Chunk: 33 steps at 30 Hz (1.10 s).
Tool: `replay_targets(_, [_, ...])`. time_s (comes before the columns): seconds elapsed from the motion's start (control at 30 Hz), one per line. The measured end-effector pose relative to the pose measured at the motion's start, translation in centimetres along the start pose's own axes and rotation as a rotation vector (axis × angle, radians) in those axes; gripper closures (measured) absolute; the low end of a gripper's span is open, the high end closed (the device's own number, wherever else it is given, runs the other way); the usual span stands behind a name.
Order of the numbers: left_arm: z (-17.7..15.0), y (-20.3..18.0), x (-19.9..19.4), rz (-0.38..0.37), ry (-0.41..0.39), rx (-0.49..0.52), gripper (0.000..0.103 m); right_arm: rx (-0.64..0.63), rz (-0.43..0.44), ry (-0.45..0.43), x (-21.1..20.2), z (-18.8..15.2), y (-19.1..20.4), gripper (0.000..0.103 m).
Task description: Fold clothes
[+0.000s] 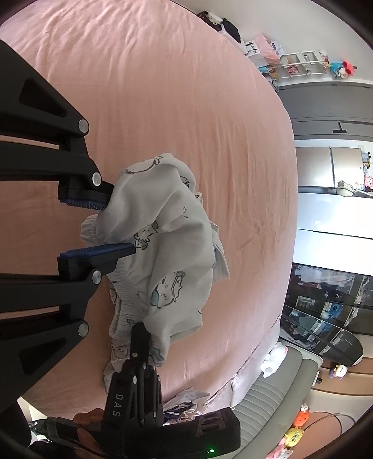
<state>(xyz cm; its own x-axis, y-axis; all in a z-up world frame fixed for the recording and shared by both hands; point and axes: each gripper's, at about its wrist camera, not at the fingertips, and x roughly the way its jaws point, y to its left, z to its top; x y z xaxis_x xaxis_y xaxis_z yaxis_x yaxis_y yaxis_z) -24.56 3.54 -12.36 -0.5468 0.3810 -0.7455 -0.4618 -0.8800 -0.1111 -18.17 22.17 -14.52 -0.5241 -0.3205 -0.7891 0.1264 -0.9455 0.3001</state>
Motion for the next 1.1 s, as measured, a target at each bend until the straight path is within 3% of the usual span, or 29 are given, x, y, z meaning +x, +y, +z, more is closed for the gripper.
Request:
replay_targets(0.13, [-0.2,0.0,0.3,0.011,0.026,-0.009,0.082,-0.035,-0.013,-0.027,-1.7,0.6,0.4,0.098])
replay_targets(0.23, [-0.5,0.0,0.5,0.020,0.050,-0.020,0.076,-0.042,-0.017,-0.043,-2.7,1.6,0.9,0.098])
replay_targets(0.3, [-0.7,0.0,0.6,0.026,0.064,-0.027,0.059,-0.046,-0.026,-0.047,-2.5,1.6,1.0,0.098])
replay_targets(0.37, [-1.1,0.1,0.4,0.035,0.062,-0.037,0.018,-0.057,-0.033,-0.045,-2.2,1.8,1.4,0.098])
replay_targets(0.6, [-2.8,1.3,-0.1,0.053,0.059,-0.071,0.016,-0.085,-0.044,-0.042,-1.1,4.4,2.1,0.098])
replay_targets(0.73, [-4.4,0.3,0.0,0.148,0.050,0.038,0.016,-0.090,-0.042,-0.053,0.0,5.3,2.2,0.098])
replay_targets(0.87, [-5.3,-1.4,-0.3,0.239,-0.011,0.186,0.016,-0.104,-0.049,-0.061,0.3,6.4,2.3,0.098])
replay_targets(1.1, [-5.4,-4.1,0.5,0.301,-0.050,0.369,0.016,-0.103,-0.052,-0.060,1.0,7.8,1.9,0.098])
